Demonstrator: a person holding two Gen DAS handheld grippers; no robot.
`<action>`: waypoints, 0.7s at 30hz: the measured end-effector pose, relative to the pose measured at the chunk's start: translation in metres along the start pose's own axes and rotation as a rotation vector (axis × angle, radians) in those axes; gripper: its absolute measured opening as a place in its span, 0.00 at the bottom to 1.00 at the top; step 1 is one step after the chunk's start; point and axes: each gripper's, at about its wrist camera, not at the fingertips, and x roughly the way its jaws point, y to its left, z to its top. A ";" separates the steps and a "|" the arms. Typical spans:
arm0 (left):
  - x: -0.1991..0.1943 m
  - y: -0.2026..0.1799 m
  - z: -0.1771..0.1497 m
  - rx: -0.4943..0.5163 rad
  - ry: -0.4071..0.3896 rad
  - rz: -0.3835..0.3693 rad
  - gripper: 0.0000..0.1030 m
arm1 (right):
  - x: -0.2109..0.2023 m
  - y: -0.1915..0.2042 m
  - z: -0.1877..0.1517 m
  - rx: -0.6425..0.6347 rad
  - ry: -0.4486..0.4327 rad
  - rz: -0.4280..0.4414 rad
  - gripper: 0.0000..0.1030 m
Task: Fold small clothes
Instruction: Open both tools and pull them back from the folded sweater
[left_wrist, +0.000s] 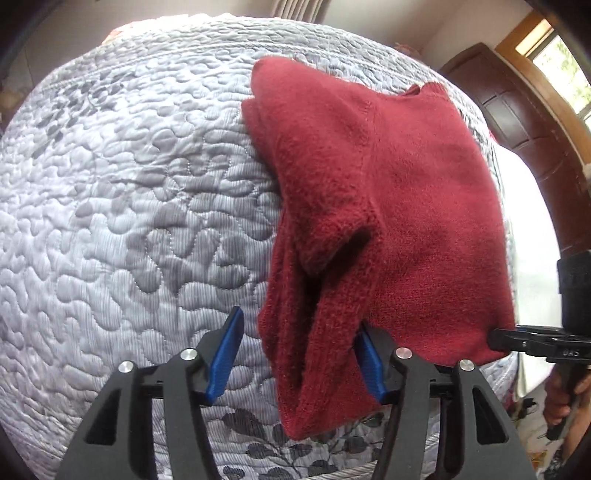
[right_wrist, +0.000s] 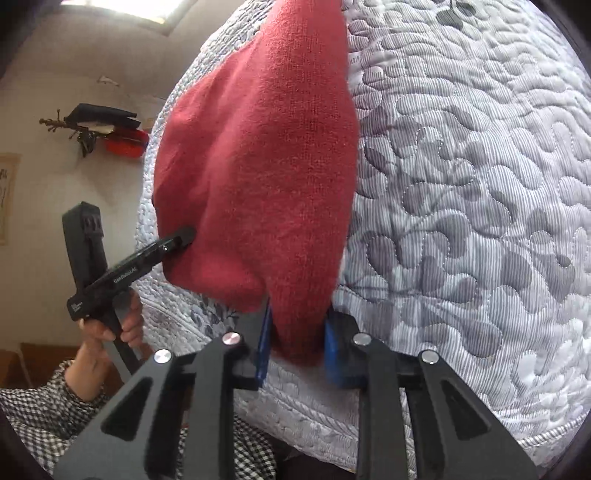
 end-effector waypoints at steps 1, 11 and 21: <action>0.002 0.001 -0.001 0.002 0.002 0.002 0.56 | 0.004 -0.002 -0.001 0.002 0.002 -0.015 0.22; 0.009 0.000 0.000 -0.045 0.007 0.049 0.76 | 0.007 -0.005 0.000 0.066 0.000 -0.081 0.39; -0.045 -0.006 -0.019 -0.028 0.029 0.133 0.88 | -0.041 0.033 -0.017 -0.013 -0.105 -0.355 0.86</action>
